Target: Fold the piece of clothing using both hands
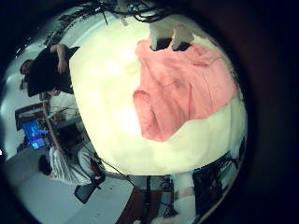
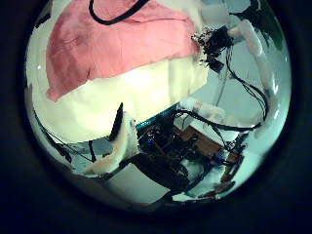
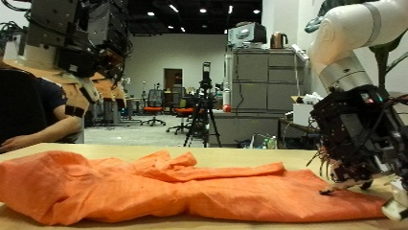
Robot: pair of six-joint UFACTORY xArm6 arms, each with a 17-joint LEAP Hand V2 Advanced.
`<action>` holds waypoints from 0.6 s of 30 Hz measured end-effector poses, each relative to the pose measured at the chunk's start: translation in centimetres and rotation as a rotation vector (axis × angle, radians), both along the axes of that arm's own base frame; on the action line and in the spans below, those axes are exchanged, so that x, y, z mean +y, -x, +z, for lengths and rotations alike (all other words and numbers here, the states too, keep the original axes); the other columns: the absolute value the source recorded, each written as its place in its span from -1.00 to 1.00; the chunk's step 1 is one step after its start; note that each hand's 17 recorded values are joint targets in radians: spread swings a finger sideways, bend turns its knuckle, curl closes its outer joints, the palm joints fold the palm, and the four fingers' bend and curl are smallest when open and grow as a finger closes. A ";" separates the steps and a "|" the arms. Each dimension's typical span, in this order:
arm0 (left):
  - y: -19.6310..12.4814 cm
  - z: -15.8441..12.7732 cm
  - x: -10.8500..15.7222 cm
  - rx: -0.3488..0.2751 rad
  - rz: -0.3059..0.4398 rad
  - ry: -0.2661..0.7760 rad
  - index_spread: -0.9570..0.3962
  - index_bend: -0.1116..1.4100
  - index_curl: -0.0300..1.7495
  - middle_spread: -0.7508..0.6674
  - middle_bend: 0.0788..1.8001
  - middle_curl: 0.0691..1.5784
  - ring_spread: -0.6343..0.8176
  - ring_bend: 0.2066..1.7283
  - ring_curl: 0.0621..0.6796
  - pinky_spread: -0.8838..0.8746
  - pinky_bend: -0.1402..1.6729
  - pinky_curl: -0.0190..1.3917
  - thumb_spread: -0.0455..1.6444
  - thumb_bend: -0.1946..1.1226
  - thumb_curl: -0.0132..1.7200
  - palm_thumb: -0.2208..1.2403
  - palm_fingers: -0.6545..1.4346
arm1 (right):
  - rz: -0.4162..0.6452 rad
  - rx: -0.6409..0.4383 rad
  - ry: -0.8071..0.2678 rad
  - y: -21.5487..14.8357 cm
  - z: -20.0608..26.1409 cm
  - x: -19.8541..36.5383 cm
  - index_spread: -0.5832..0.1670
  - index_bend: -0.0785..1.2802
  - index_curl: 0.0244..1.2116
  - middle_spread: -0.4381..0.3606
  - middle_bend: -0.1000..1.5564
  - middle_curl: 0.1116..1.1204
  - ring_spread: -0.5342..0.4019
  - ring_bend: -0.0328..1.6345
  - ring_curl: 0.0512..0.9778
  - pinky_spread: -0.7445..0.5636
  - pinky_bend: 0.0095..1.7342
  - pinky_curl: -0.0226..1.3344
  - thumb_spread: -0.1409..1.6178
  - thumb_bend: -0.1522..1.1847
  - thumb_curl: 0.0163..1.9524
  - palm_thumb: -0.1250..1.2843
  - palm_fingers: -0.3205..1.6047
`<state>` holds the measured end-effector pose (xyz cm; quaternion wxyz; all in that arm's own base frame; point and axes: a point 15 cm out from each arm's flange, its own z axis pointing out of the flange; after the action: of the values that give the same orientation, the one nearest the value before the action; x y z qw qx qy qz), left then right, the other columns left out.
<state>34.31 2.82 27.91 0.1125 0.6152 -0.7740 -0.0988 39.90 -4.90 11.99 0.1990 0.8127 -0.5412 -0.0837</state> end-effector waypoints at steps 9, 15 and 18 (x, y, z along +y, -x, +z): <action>0.3 -0.1 0.3 0.000 0.009 0.000 0.53 -0.66 -0.66 0.50 -0.88 -0.71 0.57 -0.60 -0.45 0.53 -0.43 -0.48 0.41 -0.73 -0.57 -0.05 -0.39 | 0.028 -0.025 0.008 -0.5 -0.1 -0.2 -0.45 -0.43 -0.36 -0.32 -0.20 -0.28 -0.36 -0.09 -0.35 -0.37 -0.55 -0.50 0.26 -0.79 -0.67 0.20 0.70; 0.6 -0.3 1.2 0.009 0.019 -0.005 0.53 -0.65 -0.66 0.50 -0.87 -0.71 0.56 -0.59 -0.45 0.53 -0.42 -0.49 0.41 -0.73 -0.58 -0.05 -0.39 | 0.018 -0.075 -0.003 0.3 1.7 -1.9 -0.41 0.06 -0.04 -0.33 0.19 0.01 -0.42 0.22 -0.05 -0.58 -0.14 -0.26 0.33 -0.70 -0.62 0.49 0.82; 0.6 0.0 1.5 0.001 0.019 -0.008 0.53 -0.65 -0.66 0.50 -0.87 -0.71 0.56 -0.59 -0.45 0.53 -0.42 -0.49 0.41 -0.73 -0.58 -0.05 -0.39 | 0.034 -0.084 -0.013 1.1 2.7 -2.7 -0.38 0.23 0.06 -0.33 0.32 0.11 -0.41 0.33 0.05 -0.55 0.01 -0.16 0.41 -0.66 -0.60 0.58 0.74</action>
<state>33.69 4.34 27.94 0.1113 0.6230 -0.7676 -0.1013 38.78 -7.62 14.74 0.1722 0.8259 -0.5346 -0.0497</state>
